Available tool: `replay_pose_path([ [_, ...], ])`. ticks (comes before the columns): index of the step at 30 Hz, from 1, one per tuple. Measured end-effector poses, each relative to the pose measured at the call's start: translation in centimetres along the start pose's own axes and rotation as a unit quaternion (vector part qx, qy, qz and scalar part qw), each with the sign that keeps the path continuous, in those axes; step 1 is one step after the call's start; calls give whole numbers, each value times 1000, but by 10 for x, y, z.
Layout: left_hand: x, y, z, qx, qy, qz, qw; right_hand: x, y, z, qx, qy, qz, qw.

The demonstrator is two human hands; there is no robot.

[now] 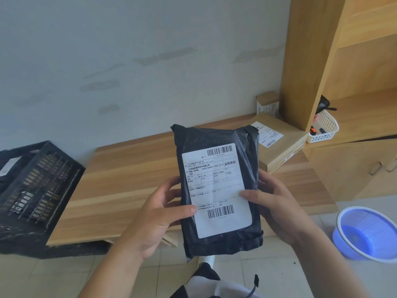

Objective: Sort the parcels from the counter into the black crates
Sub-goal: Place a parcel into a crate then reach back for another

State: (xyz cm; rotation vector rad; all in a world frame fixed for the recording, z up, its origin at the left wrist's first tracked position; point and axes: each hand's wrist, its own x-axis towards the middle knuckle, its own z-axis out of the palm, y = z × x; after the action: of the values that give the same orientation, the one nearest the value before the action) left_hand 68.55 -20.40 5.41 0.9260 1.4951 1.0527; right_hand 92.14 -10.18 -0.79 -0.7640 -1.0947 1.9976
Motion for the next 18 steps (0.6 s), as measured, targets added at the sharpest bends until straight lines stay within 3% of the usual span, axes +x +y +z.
replay_pose_path([
  [10,-16,-21,-7,-47,8,-6,999,-18,20,3,-14,-19,21,1000],
  [18,-43,-33,-46,-87,19,17,996,-19,17,48,-69,-40,2,997],
])
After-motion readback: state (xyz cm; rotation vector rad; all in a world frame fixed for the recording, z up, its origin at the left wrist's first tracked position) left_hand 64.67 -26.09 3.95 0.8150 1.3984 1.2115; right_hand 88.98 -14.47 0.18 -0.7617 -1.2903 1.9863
